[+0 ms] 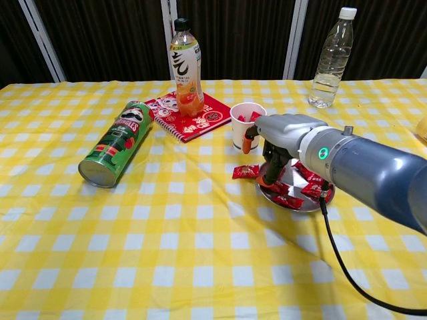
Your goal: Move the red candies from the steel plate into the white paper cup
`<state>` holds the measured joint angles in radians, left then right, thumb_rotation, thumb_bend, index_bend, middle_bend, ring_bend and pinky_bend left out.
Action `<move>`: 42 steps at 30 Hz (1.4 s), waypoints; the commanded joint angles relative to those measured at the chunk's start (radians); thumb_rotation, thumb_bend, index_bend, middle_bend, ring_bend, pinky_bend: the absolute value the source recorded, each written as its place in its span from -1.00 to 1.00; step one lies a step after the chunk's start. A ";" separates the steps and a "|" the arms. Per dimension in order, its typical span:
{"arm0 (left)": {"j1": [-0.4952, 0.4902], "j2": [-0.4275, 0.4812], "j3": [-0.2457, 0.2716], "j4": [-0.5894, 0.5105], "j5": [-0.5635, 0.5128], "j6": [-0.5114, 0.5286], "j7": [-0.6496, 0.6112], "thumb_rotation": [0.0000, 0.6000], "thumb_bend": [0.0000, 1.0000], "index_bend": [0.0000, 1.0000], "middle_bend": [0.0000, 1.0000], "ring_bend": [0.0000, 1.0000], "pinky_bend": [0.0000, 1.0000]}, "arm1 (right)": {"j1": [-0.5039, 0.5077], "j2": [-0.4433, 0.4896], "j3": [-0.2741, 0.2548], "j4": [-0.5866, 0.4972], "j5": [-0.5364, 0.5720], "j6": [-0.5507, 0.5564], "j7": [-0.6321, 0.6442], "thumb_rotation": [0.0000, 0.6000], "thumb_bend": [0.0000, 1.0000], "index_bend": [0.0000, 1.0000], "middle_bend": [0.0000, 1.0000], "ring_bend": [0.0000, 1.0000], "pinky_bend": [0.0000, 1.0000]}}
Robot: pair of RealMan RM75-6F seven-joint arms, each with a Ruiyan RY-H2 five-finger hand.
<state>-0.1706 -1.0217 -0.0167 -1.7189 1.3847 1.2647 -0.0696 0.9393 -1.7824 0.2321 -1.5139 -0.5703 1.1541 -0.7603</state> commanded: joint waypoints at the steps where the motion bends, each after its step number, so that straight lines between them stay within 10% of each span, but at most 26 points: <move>1: -0.002 0.002 0.000 -0.003 -0.001 -0.003 0.000 1.00 -0.94 -1.00 -1.00 -1.00 -1.00 | 0.006 -0.020 0.009 0.036 0.014 -0.023 0.003 1.00 -0.32 -0.38 0.65 0.81 0.85; 42: -0.005 0.008 -0.001 -0.007 -0.009 -0.012 -0.012 1.00 -0.94 -1.00 -1.00 -1.00 -1.00 | -0.005 -0.137 0.051 0.226 -0.025 -0.094 0.062 1.00 -0.13 0.05 0.65 0.82 0.85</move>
<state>-0.1755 -1.0134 -0.0179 -1.7261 1.3754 1.2525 -0.0815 0.9348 -1.9185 0.2825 -1.2887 -0.5941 1.0618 -0.6997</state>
